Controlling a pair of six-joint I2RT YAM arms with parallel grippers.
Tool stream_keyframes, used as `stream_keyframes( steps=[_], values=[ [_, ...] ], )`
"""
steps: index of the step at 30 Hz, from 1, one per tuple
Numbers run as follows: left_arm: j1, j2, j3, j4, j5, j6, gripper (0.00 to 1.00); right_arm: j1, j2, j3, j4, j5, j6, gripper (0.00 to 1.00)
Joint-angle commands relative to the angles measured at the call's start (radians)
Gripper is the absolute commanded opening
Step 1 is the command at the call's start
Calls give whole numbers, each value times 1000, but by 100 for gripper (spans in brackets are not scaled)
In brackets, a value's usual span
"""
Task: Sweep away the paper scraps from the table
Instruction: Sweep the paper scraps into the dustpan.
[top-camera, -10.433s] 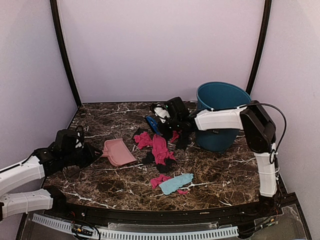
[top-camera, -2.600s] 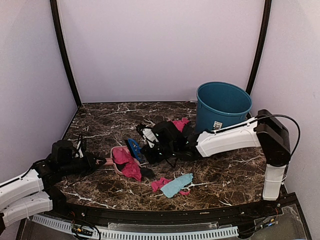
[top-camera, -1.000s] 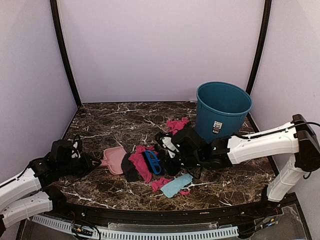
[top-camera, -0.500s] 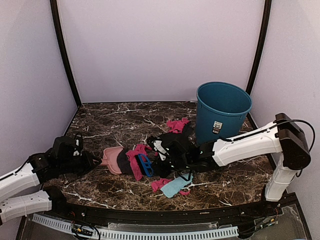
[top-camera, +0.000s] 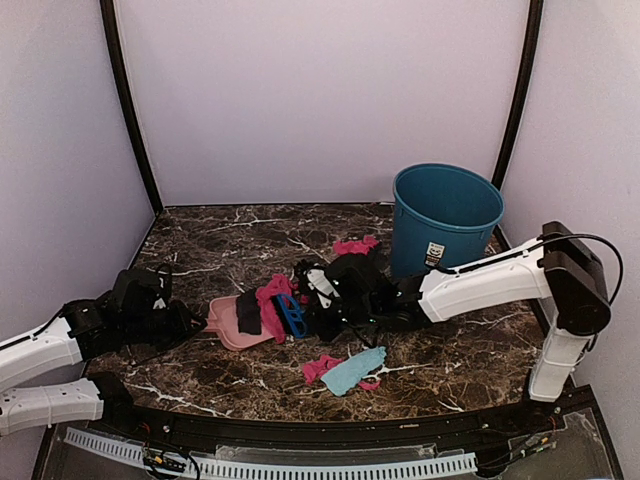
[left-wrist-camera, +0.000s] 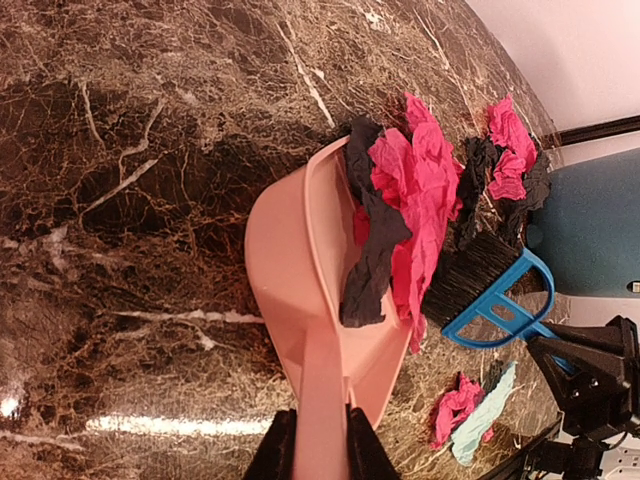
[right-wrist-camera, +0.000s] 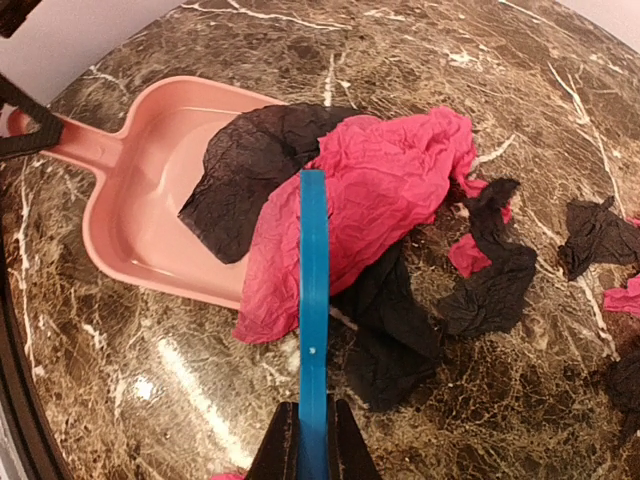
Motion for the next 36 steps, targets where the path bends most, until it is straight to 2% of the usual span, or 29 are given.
stream_keyframes(
  steps=[1, 8, 14, 16, 23, 28, 36],
  values=[
    [-8, 16, -6, -120, -43, 24, 0, -1, -111, -32, 45, -71, -61, 0],
    [-8, 35, -3, -101, -47, 34, 0, -31, -141, -7, 33, 77, -45, 0],
    [-8, 54, 1, -89, -28, 49, 0, -62, -41, 97, -6, 199, -53, 0],
    [-8, 59, 5, -88, -22, 55, 0, -63, 0, 147, -51, 289, -48, 0],
    [-8, 70, 19, -89, -21, 72, 0, -66, 61, 169, -122, 429, -33, 0],
    [-8, 81, 18, -73, -21, 76, 0, -65, 106, 200, -151, 452, -38, 0],
    [-8, 105, 10, -32, -6, 82, 0, -61, 157, 216, -81, 263, -83, 0]
  ],
)
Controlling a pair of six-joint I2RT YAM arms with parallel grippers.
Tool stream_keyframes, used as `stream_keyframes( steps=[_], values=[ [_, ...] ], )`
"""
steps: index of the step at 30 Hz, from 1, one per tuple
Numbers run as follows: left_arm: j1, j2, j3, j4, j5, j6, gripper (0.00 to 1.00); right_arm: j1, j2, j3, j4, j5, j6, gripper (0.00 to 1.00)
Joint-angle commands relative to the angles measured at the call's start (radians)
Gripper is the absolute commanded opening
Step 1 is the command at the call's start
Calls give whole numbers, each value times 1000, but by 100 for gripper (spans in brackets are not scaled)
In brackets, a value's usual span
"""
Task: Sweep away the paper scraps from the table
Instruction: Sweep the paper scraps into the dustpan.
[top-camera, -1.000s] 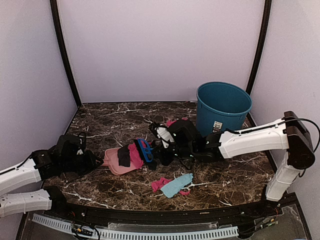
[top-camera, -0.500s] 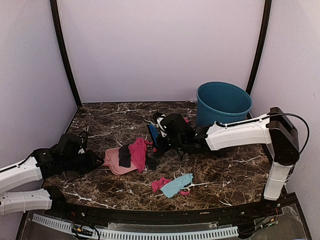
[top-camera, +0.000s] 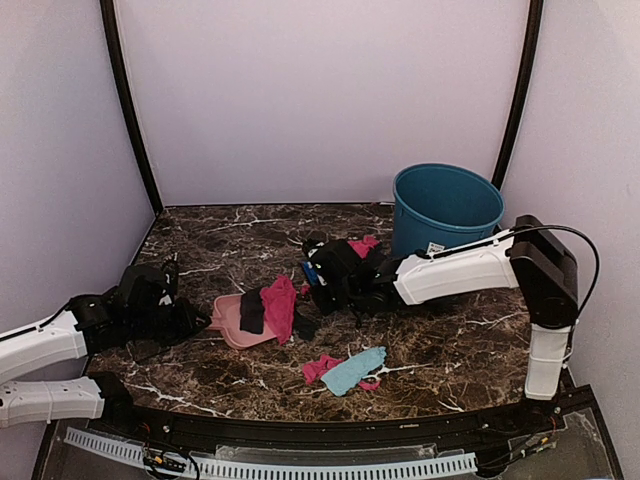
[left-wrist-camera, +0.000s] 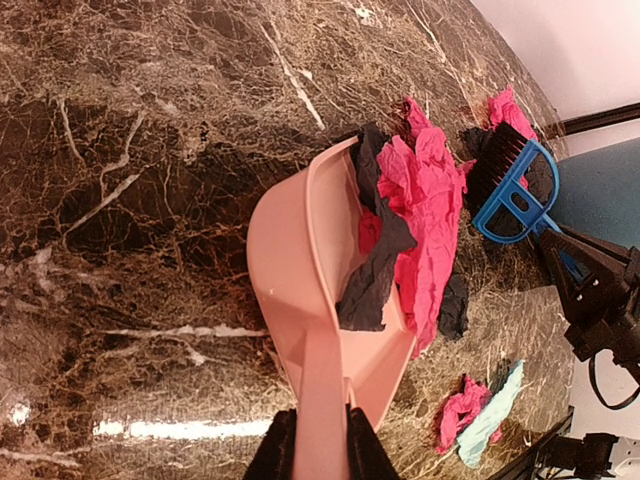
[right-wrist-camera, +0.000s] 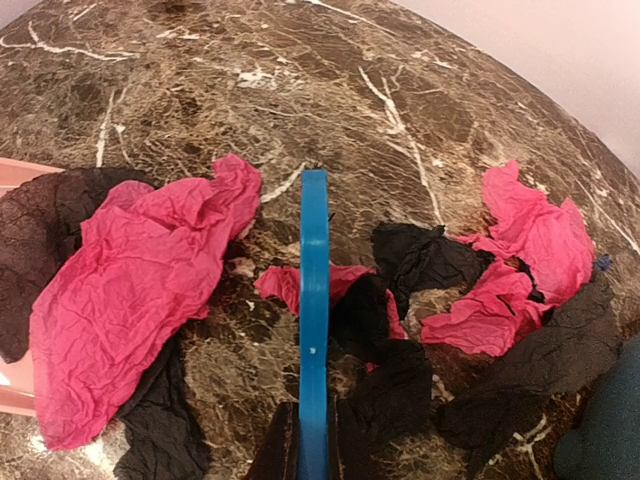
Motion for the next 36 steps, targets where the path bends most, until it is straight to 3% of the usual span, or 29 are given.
stream_keyframes(
  steps=[1, 9, 14, 26, 36],
  values=[
    [-4, 33, -14, -69, -3, 45, 0, 4, 31, 45, 47, -92, -24, 0],
    [-4, 34, -11, -72, -10, 46, 0, 9, -14, 48, -7, 92, -29, 0],
    [-3, 11, -16, -92, -18, 39, 0, -21, -41, 25, -12, 109, -35, 0],
    [-4, -38, -31, -124, -24, 24, 0, 18, -141, -8, 71, -109, -65, 0],
    [-4, -39, -37, -109, -19, 29, 0, 41, -29, 48, 38, -68, -42, 0]
  ],
)
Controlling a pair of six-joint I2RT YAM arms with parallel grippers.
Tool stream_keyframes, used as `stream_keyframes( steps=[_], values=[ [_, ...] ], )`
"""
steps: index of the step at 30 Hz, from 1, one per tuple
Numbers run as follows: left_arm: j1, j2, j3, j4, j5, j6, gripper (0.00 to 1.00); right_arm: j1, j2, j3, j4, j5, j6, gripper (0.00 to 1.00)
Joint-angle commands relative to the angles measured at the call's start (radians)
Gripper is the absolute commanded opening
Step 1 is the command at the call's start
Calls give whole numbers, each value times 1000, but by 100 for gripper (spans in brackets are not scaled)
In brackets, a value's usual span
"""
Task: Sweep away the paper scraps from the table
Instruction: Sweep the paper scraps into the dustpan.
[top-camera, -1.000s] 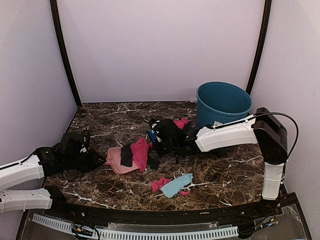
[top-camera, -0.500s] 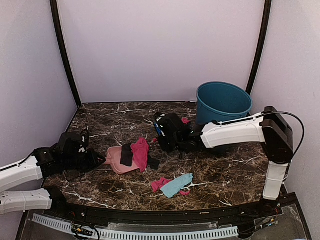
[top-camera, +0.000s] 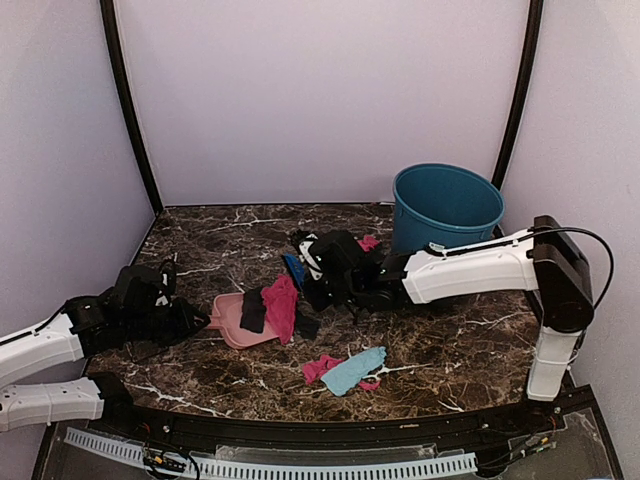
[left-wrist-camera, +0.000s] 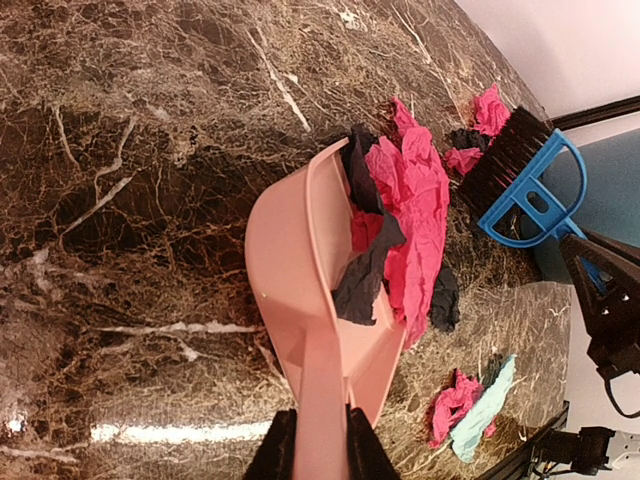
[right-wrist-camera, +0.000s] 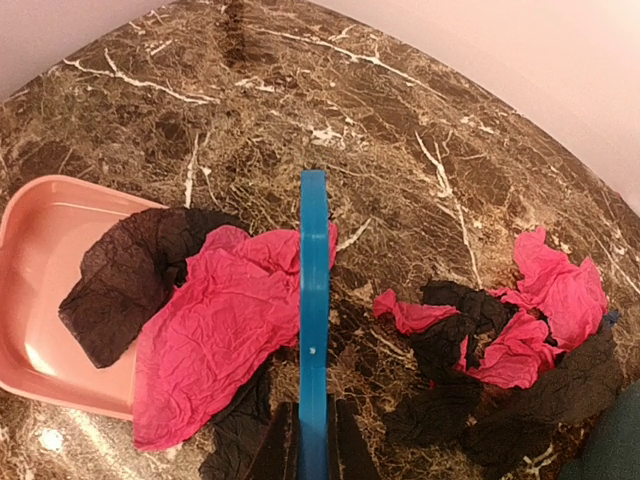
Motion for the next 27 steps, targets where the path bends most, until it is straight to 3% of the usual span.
stream_keyframes(
  steps=[1, 15, 27],
  values=[
    [-3, 7, -37, -94, -21, 22, 0, 8, 58, 38, 8, 2, 14, 0],
    [-4, 70, -81, 72, 63, 30, 0, 53, 101, 62, 31, -143, 33, 0],
    [-4, 72, -126, 282, 146, 40, 0, 58, 67, 57, 29, -158, 30, 0]
  ],
)
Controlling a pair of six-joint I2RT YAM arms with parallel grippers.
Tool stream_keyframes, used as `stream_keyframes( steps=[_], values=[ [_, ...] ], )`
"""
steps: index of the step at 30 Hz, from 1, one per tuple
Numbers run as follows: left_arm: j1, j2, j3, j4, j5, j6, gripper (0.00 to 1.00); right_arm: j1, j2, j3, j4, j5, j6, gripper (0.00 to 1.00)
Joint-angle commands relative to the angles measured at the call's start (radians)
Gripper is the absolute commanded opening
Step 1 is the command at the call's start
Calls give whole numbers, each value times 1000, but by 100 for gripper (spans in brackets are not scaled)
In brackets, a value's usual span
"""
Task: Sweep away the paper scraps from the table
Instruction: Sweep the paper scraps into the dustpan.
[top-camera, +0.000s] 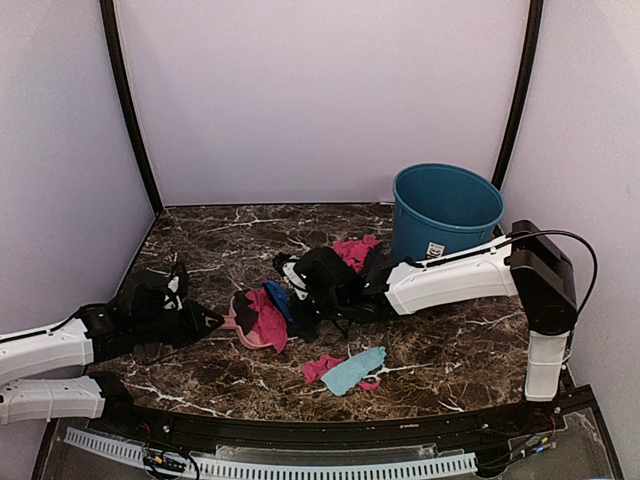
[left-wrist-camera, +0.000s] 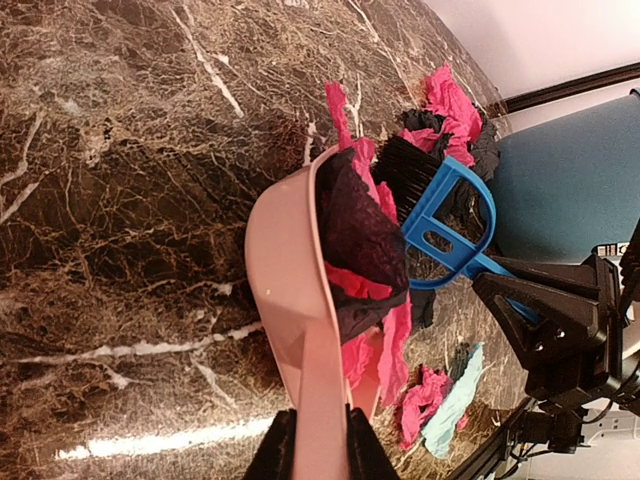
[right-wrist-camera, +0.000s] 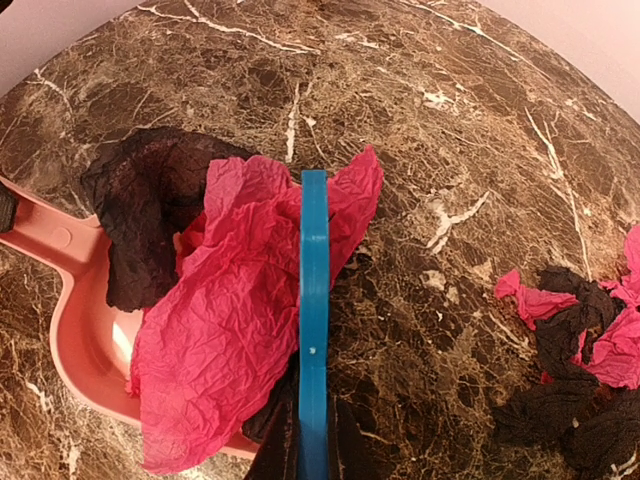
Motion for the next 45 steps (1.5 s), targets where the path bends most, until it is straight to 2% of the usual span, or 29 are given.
stream_keyframes(
  steps=[1, 20, 26, 33, 45],
  values=[
    [-4, -3, -39, 27, 32, 38, 0, 10, -39, 17, 28, -6, 4, 0],
    [-4, -105, -15, 129, 74, -2, 0, 23, -208, -28, -9, 77, 14, 0],
    [-4, -111, -16, 162, 84, -20, 0, 24, -214, -39, -14, 96, 20, 0],
    [-3, -105, -55, 184, 77, -39, 0, 24, -162, -22, -57, 194, 38, 0],
    [-2, -46, -119, 392, 116, -106, 0, 26, -180, -55, -14, 66, 48, 0]
  ],
)
